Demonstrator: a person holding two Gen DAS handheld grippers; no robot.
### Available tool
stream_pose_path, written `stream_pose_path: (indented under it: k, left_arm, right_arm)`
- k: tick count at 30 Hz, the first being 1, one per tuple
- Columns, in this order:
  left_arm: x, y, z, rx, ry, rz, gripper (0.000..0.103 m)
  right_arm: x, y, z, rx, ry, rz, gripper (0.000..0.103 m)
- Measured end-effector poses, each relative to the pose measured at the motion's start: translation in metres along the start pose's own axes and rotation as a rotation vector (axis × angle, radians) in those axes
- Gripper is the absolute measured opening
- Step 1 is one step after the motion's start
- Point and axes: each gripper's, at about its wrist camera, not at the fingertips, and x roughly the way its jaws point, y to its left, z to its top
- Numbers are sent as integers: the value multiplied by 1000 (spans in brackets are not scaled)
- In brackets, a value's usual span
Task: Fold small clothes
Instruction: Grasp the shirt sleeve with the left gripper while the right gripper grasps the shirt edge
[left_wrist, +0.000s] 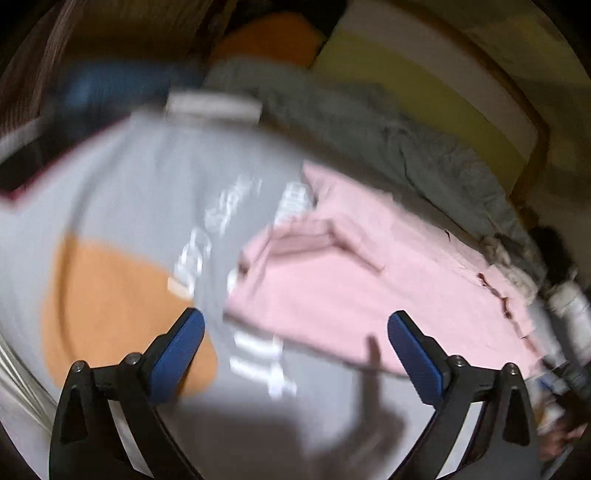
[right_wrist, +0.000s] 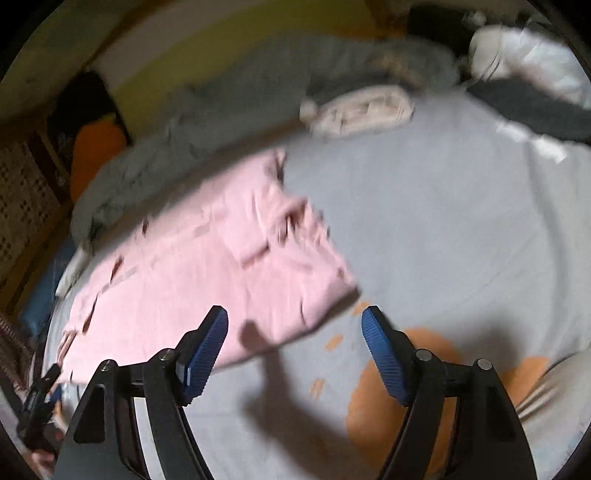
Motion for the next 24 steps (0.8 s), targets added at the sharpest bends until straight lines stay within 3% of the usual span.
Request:
stream_pose_path:
  k: [3, 6, 8, 10, 11, 12, 14, 18, 24]
  left_arm:
    - [-5, 2, -1, -9, -16, -23, 91]
    - [-4, 5, 1, -35, -25, -36, 75]
    - [0, 8, 5, -47, -38, -20, 64]
    - [4, 9, 9, -47, -58, 9, 41]
    - [8, 8, 11, -40, -63, 22, 28]
    - [9, 8, 13, -37, -62, 33, 6]
    - [4, 11, 14, -55, -70, -18, 6]
    - [-26, 13, 24, -65, -116, -47, 6]
    - [-68, 11, 28, -50, -156, -7, 6]
  right_arm:
    - [4, -13, 1, 68, 8, 41, 58]
    - [8, -22, 6, 123, 4, 78, 53]
    - [12, -23, 9, 134, 3, 79, 44]
    - [15, -22, 12, 123, 6, 62, 15]
    - [18, -22, 13, 120, 15, 66, 9]
    - [17, -22, 14, 127, 12, 78, 7]
    - [7, -23, 14, 130, -37, 88, 5]
    - [-33, -10, 12, 66, -172, 81, 4]
    - [-66, -11, -16, 75, -185, 80, 4]
